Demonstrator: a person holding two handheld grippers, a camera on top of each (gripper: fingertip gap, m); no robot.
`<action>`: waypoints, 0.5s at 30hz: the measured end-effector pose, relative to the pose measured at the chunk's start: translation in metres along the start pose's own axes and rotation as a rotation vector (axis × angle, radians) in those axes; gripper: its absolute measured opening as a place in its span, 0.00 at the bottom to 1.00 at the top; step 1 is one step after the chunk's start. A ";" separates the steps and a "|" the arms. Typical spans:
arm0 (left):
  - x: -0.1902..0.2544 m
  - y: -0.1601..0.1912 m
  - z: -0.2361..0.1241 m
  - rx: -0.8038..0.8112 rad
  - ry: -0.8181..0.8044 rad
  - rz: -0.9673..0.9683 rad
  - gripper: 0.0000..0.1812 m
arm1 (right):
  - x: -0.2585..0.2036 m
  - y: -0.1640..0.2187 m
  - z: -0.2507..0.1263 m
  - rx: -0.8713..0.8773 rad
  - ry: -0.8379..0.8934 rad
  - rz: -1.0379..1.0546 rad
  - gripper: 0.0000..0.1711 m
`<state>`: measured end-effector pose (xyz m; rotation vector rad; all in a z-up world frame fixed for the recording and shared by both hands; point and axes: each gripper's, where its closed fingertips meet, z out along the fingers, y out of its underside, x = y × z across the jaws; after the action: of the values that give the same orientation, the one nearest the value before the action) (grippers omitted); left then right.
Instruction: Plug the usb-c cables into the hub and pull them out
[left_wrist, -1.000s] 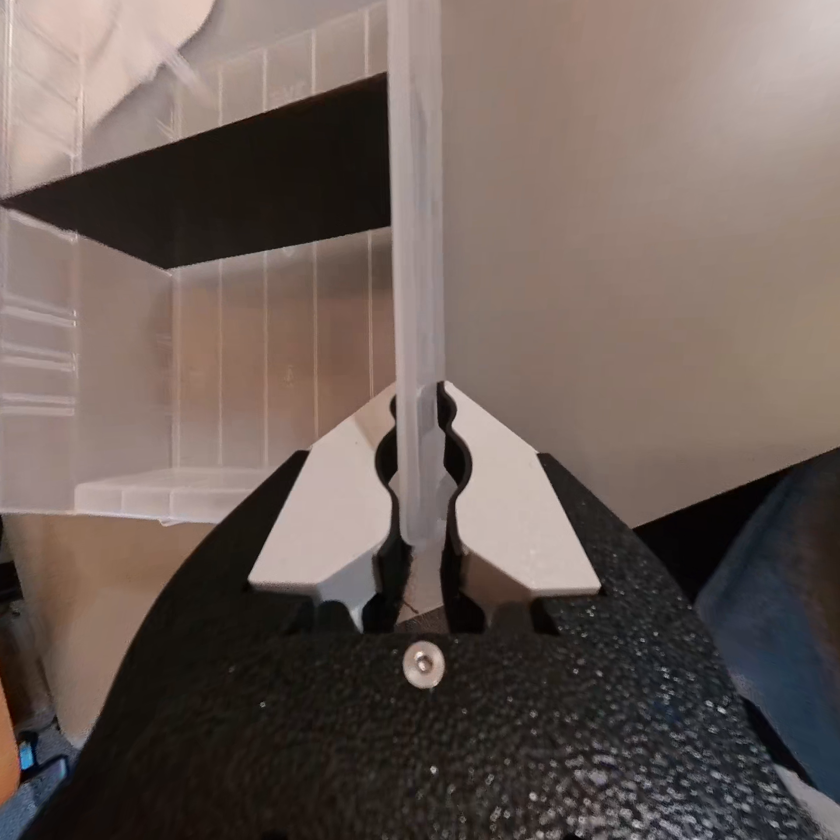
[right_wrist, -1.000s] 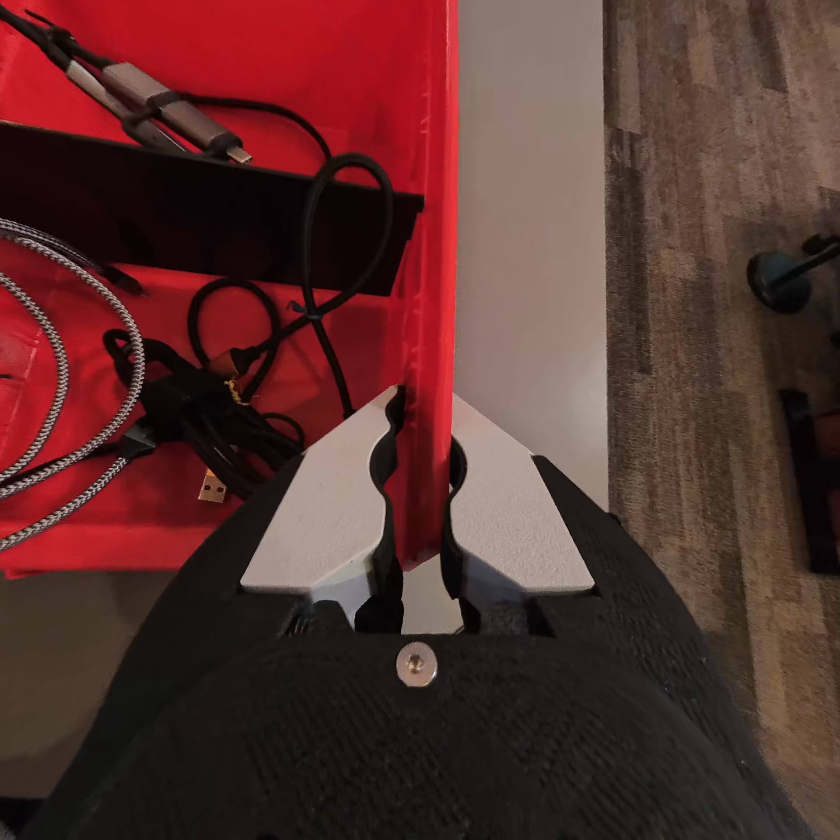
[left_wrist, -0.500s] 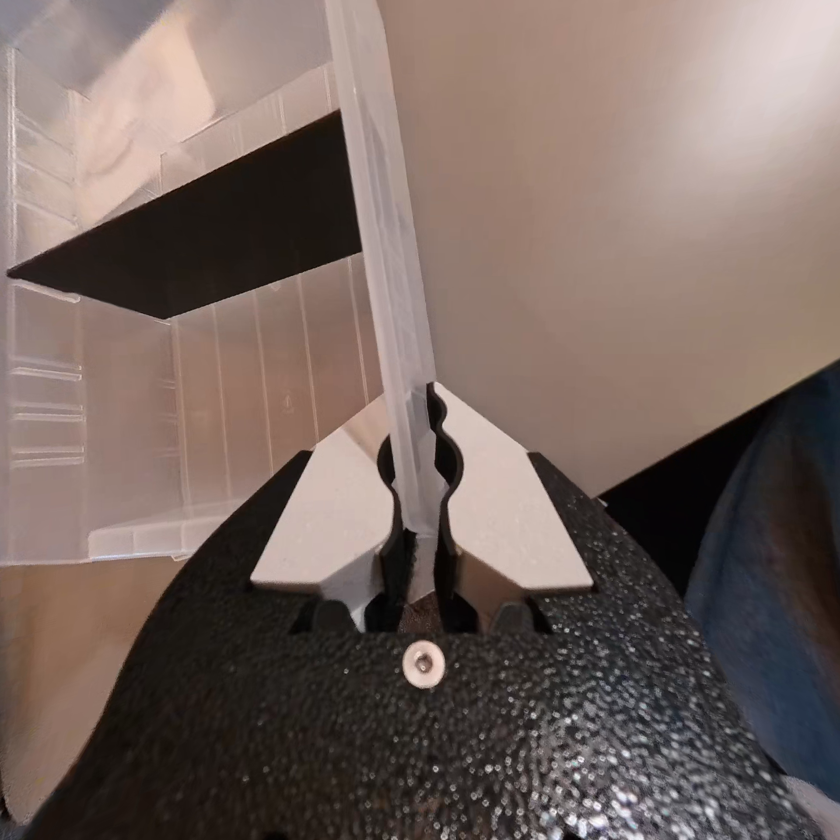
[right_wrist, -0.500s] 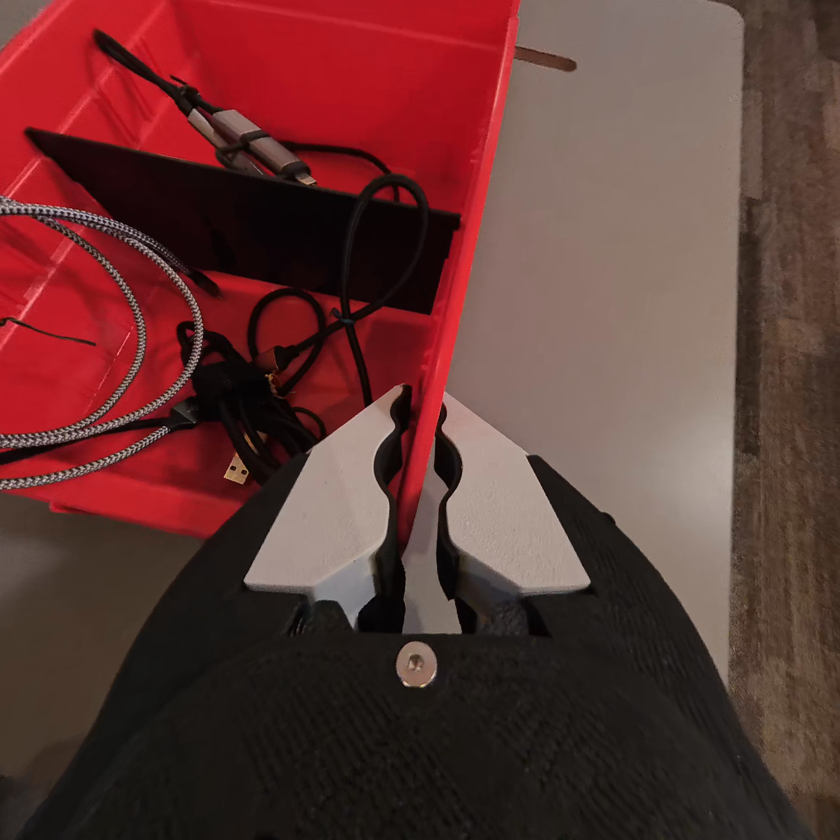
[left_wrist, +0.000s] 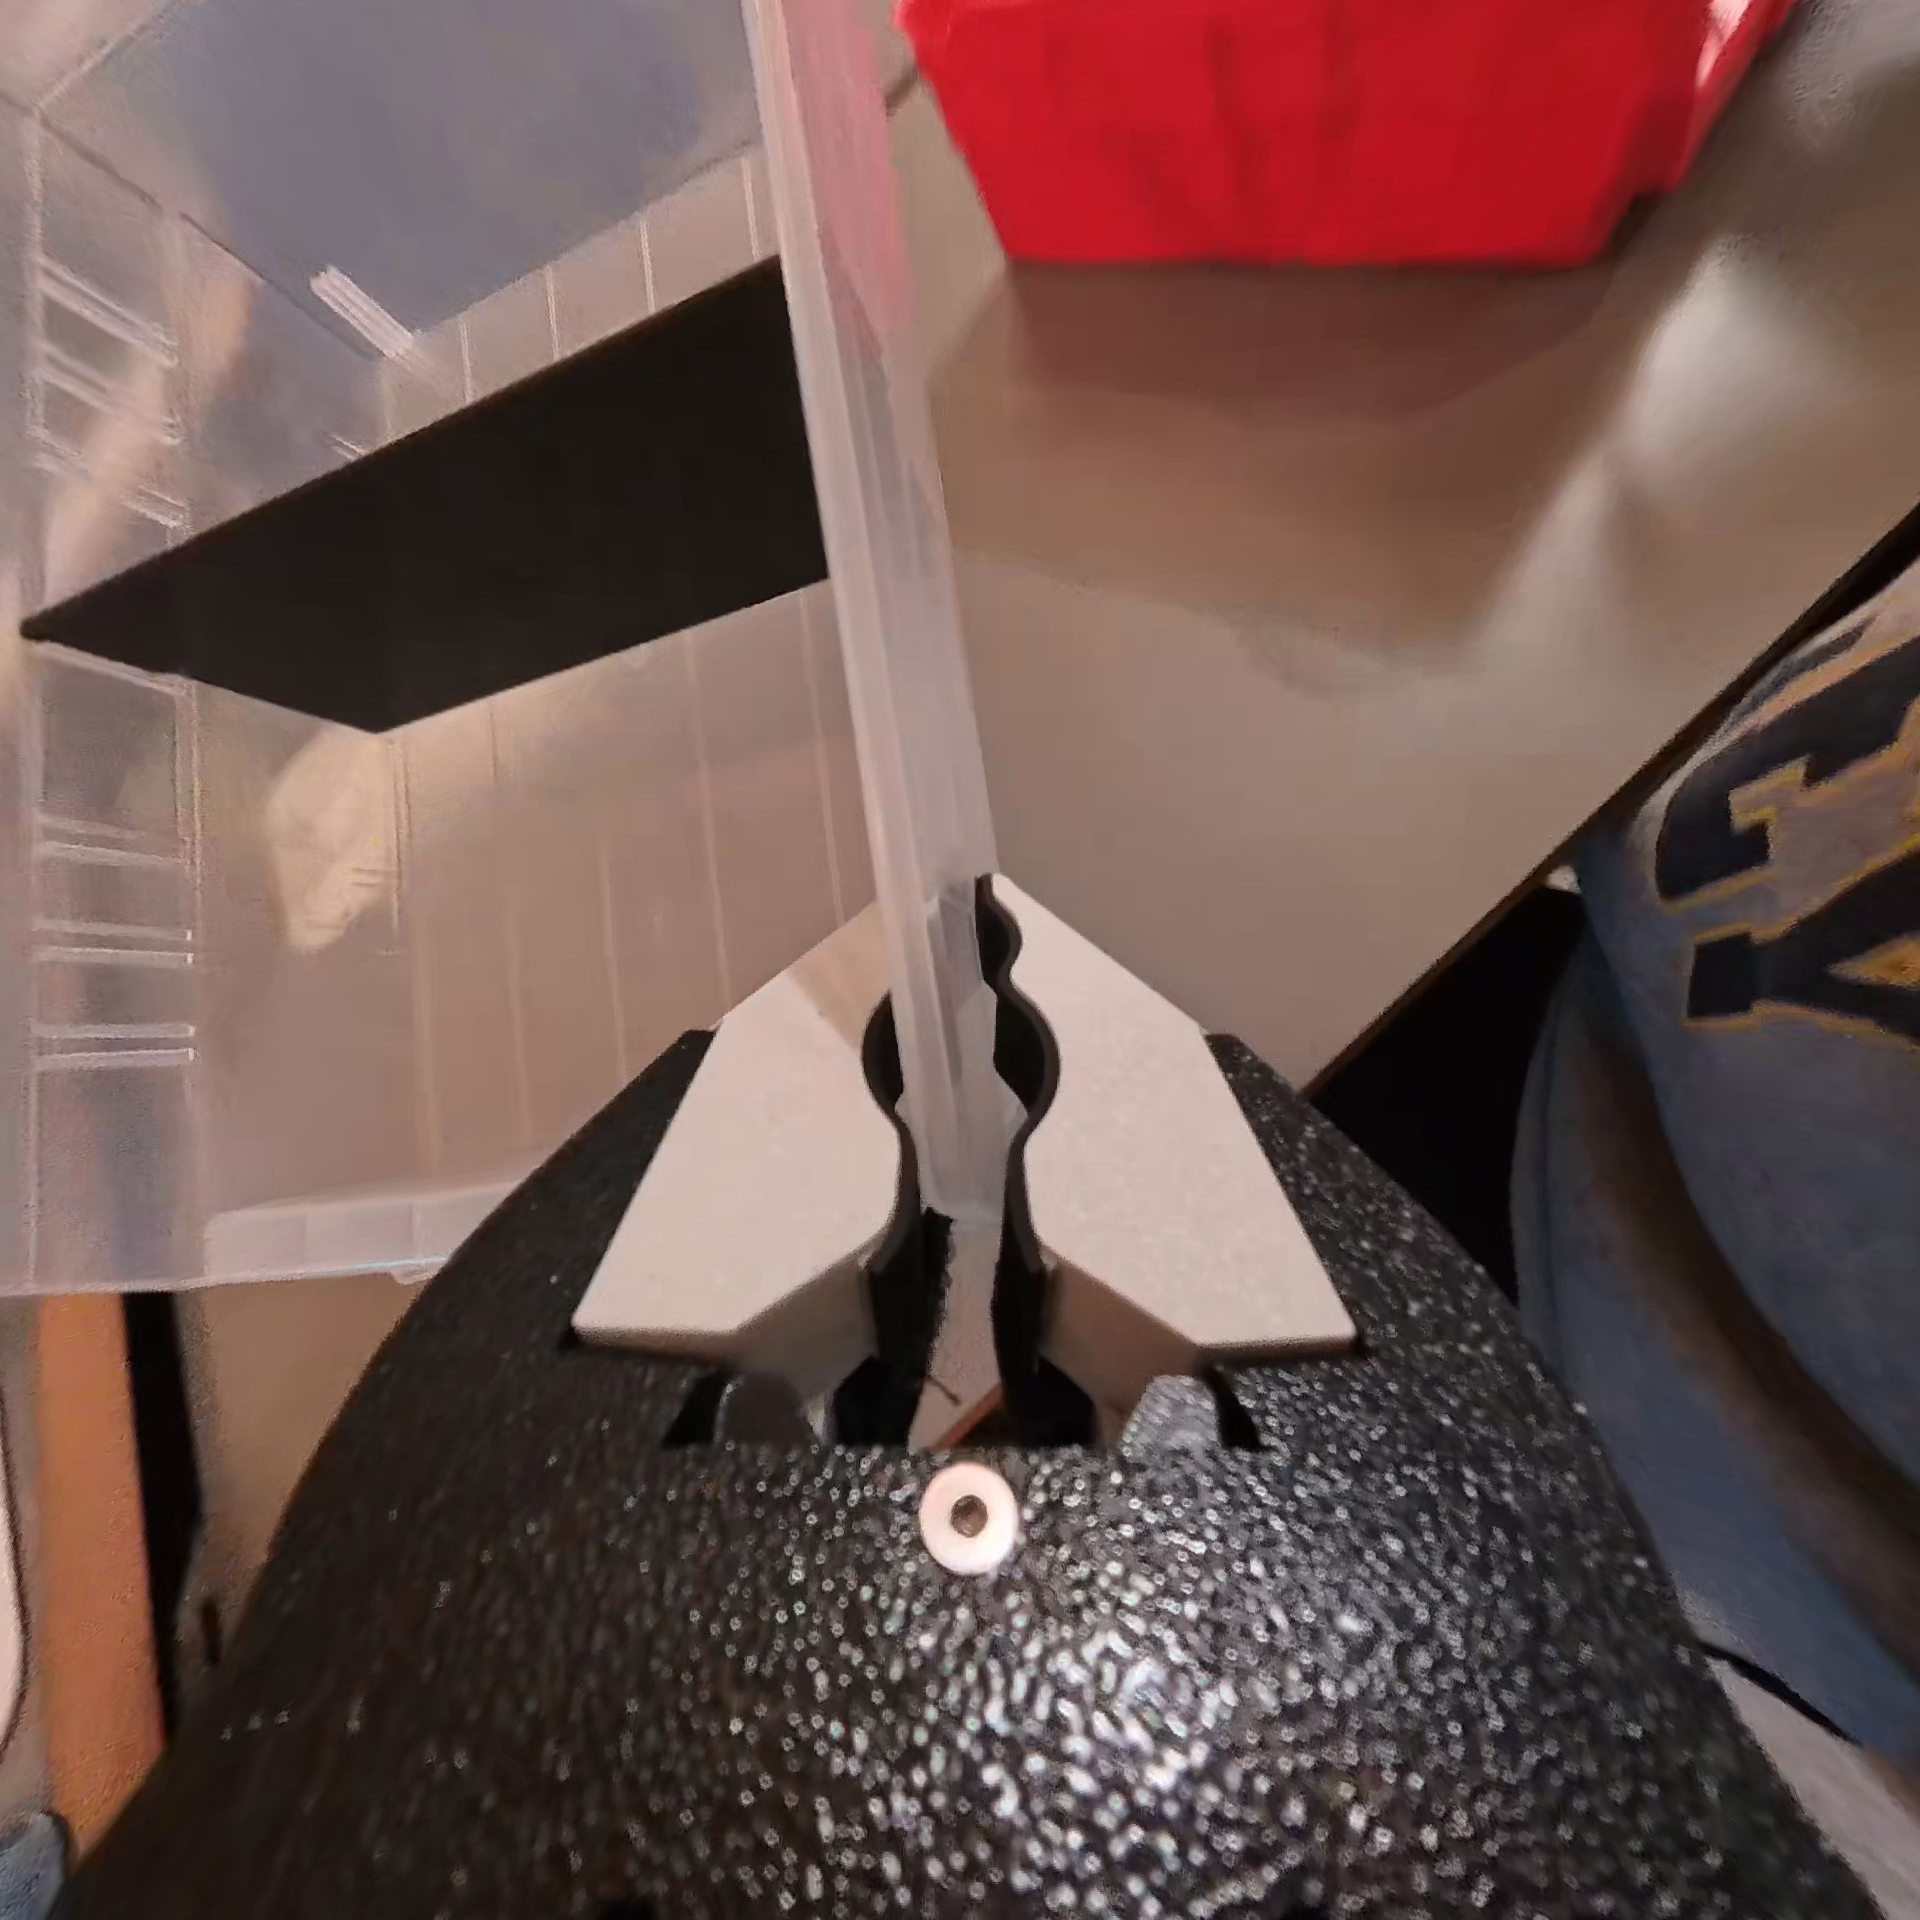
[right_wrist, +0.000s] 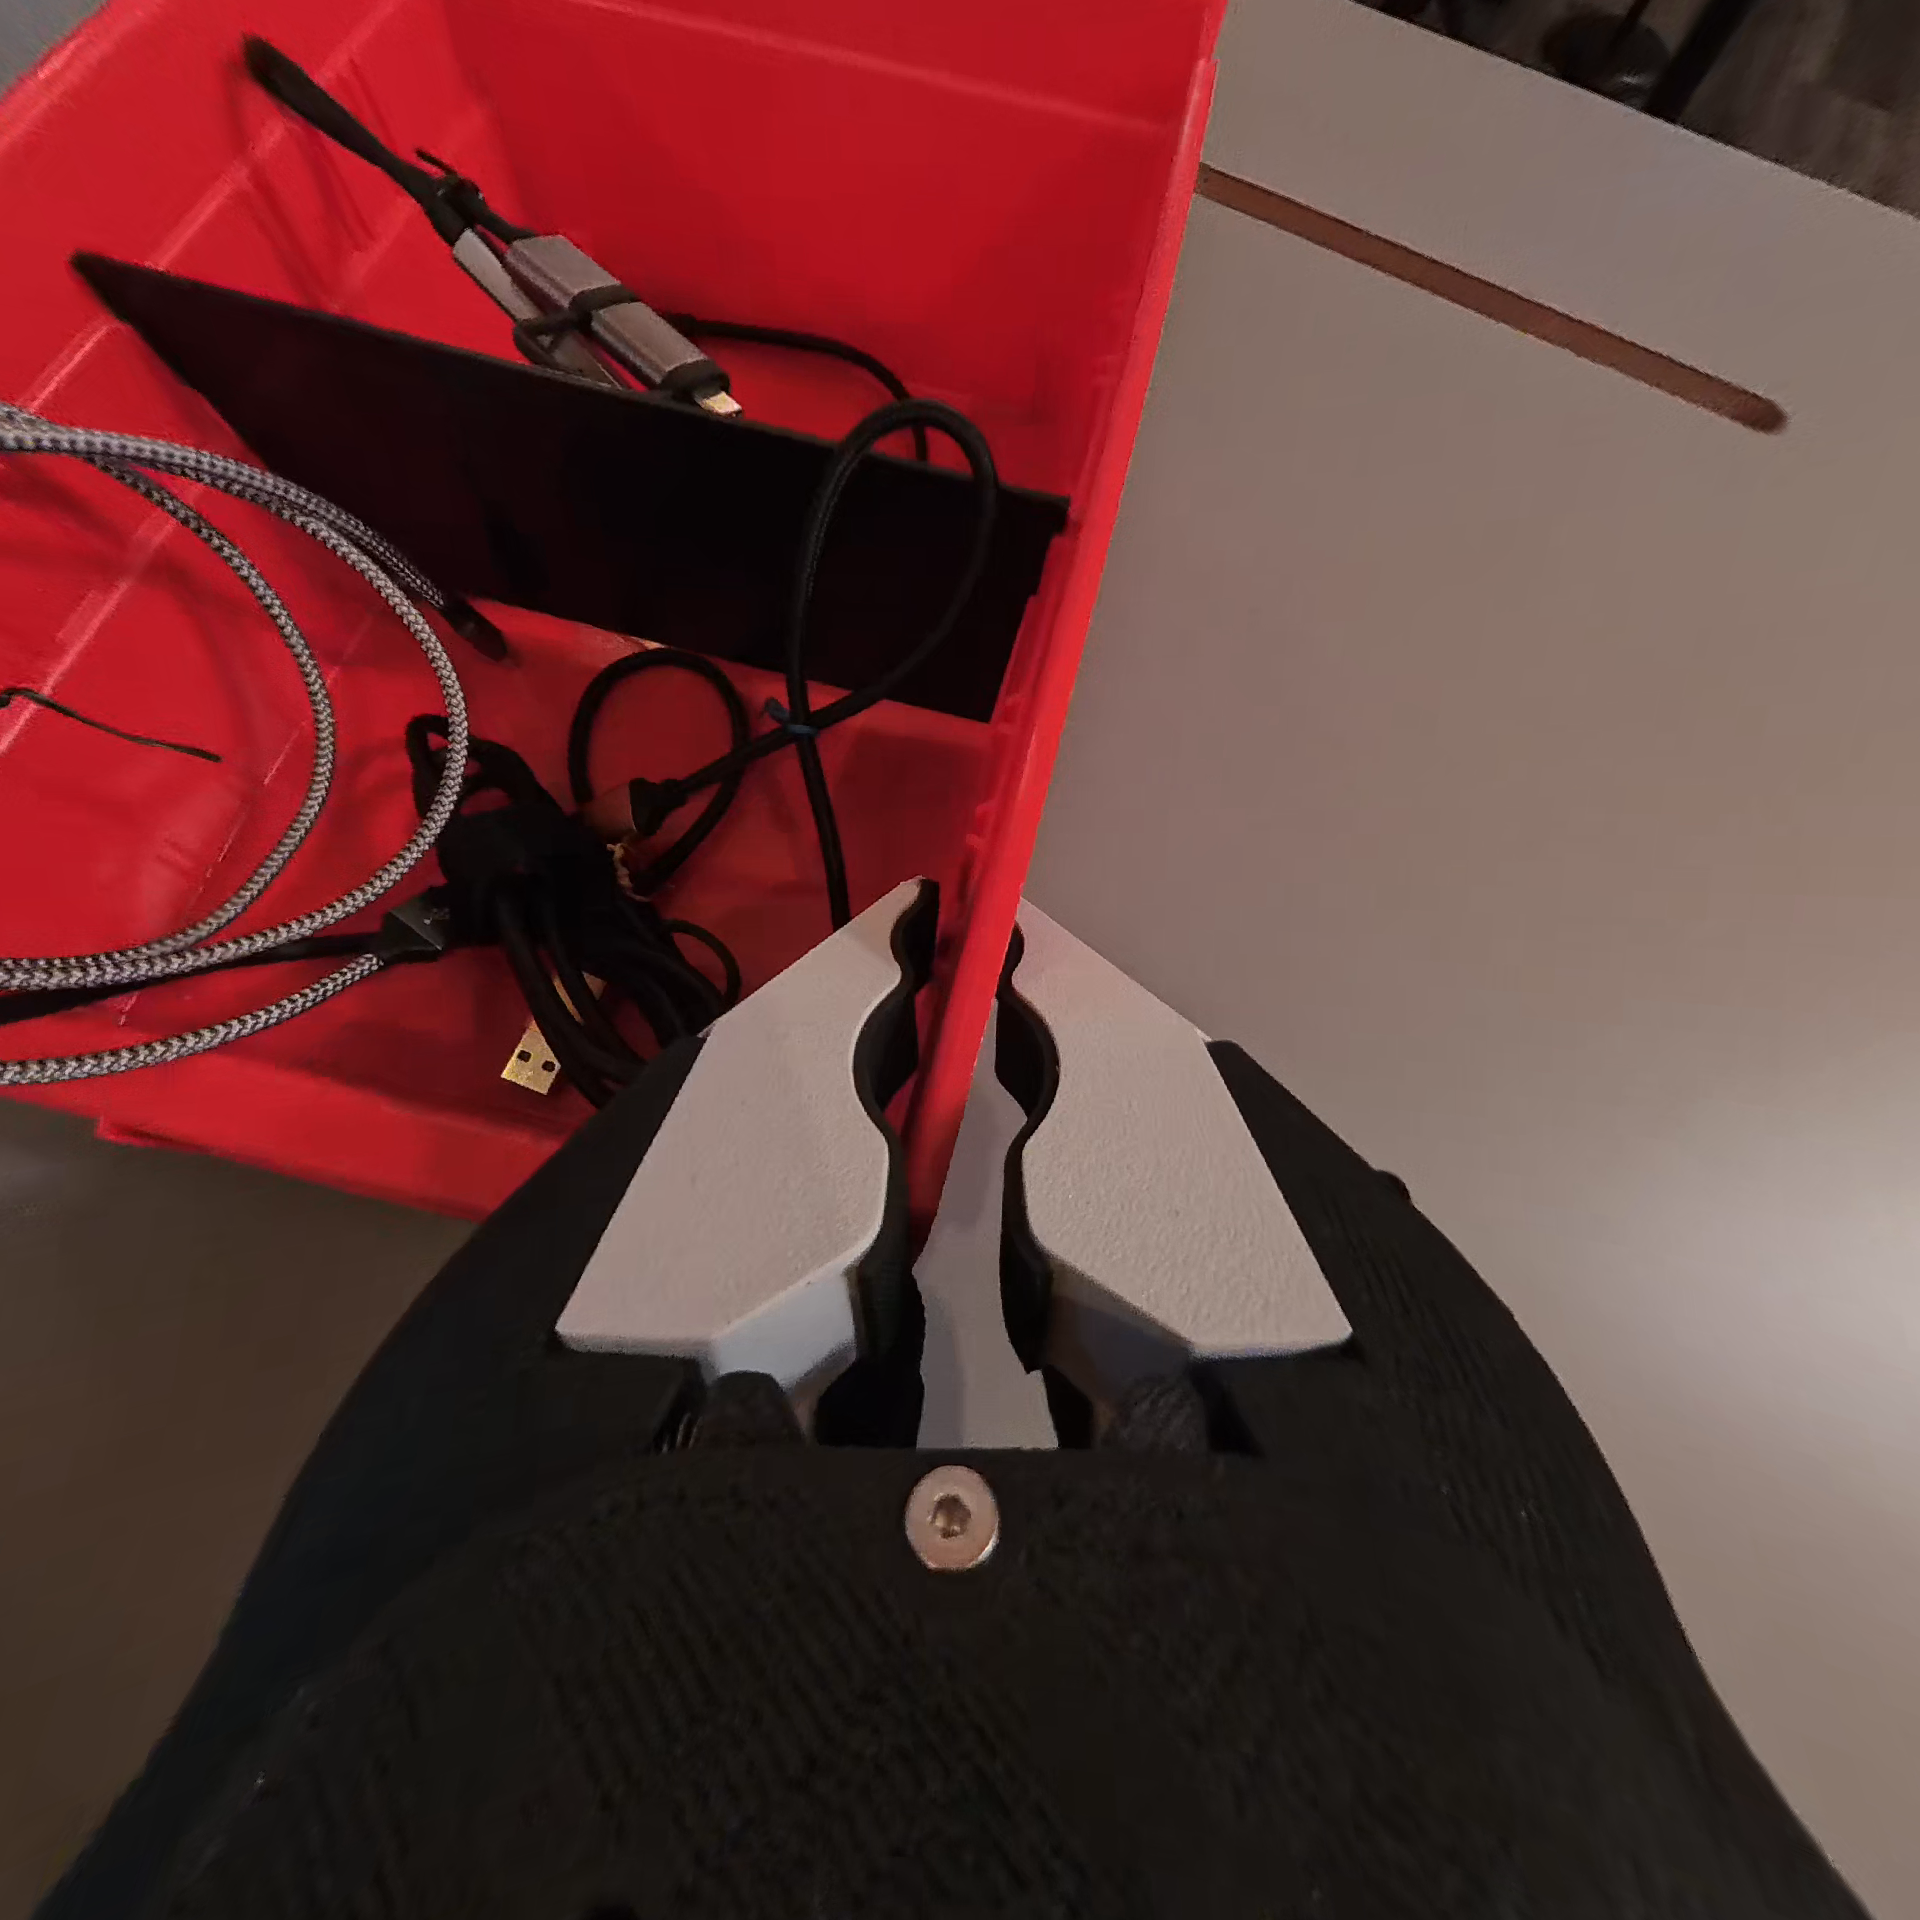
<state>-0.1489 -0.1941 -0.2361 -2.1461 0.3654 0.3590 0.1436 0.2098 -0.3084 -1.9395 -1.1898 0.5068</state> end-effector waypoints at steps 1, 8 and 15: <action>-0.002 -0.010 -0.002 0.022 -0.013 0.014 0.02 | -0.013 -0.005 0.005 0.005 -0.018 -0.008 0.04; 0.006 -0.094 0.017 0.206 0.008 0.160 0.02 | -0.103 -0.052 -0.002 0.160 -0.310 -0.033 0.29; 0.062 -0.199 0.053 0.406 0.277 0.292 0.02 | 0.002 -0.085 -0.129 0.465 0.011 0.061 0.28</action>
<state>-0.0214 -0.0486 -0.1425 -1.7432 0.8412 0.1323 0.1840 0.1790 -0.1623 -1.5770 -0.9089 0.7328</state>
